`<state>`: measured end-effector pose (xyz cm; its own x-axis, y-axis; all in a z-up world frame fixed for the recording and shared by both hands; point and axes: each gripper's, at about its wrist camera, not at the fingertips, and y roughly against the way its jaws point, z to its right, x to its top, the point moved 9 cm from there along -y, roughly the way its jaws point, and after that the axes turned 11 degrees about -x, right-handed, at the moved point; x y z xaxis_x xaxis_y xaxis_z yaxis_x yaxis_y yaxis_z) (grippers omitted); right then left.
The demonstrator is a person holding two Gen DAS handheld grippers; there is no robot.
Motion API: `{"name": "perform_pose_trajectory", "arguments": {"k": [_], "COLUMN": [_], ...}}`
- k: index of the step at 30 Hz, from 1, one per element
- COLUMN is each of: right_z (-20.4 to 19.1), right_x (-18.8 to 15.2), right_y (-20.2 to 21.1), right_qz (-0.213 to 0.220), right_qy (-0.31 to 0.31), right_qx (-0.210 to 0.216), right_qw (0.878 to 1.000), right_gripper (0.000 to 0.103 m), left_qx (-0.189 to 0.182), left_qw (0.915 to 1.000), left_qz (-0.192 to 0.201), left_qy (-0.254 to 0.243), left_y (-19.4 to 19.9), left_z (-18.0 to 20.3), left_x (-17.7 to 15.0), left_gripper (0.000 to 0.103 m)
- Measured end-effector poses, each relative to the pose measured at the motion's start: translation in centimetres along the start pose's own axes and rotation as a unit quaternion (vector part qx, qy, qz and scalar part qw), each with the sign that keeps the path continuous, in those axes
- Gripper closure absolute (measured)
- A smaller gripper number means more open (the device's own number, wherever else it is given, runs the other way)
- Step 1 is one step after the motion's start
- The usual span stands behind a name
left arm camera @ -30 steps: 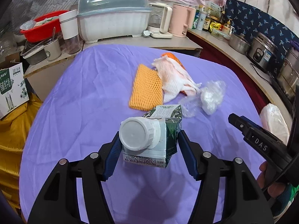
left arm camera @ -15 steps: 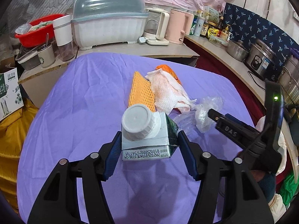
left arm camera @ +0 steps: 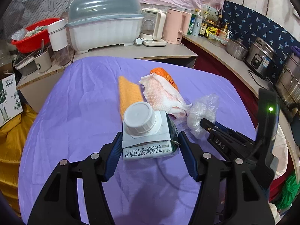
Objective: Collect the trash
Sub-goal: 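Grasp the milk carton with the left gripper while the right grasps the clear plastic bag, then carry carton and clear bag over the white bin and open both grippers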
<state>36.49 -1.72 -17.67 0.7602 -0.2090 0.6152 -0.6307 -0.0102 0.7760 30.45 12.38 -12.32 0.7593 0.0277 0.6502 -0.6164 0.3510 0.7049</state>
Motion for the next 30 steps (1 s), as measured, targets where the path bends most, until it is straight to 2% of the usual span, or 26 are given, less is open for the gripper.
{"name": "perform_pose_trajectory", "arguments": {"k": [6,13,22,30], "right_z": [2.1,6.6,14.9,20.9], "right_x": [-0.7,-1.6,-3.1,-5.0], "right_y": [2.9,7.4,13.7,17.4], "right_qz": [0.010,0.031,0.066,0.083], "right_qy": [-0.016,-0.044,-0.088,-0.125], "right_qx": [0.001,-0.013,-0.056,-0.077], "right_qw": [1.000,0.998,0.992,0.986], "right_gripper": [0.084,0.084,0.084,0.084], "left_qx": [-0.001,-0.010,-0.038,-0.066], "left_qw": [0.9999,0.9992,0.9962,0.9915], "left_qz": [-0.003,0.002,0.005,0.001], "left_qy": [-0.015,-0.039,-0.078,-0.112], "left_y": [-0.1,0.7,2.0,2.4], "left_z": [1.9,5.5,12.5,18.8], "left_x": [0.0,-0.3,-1.3,-2.8], "left_gripper": [0.047,0.047,0.047,0.047]}}
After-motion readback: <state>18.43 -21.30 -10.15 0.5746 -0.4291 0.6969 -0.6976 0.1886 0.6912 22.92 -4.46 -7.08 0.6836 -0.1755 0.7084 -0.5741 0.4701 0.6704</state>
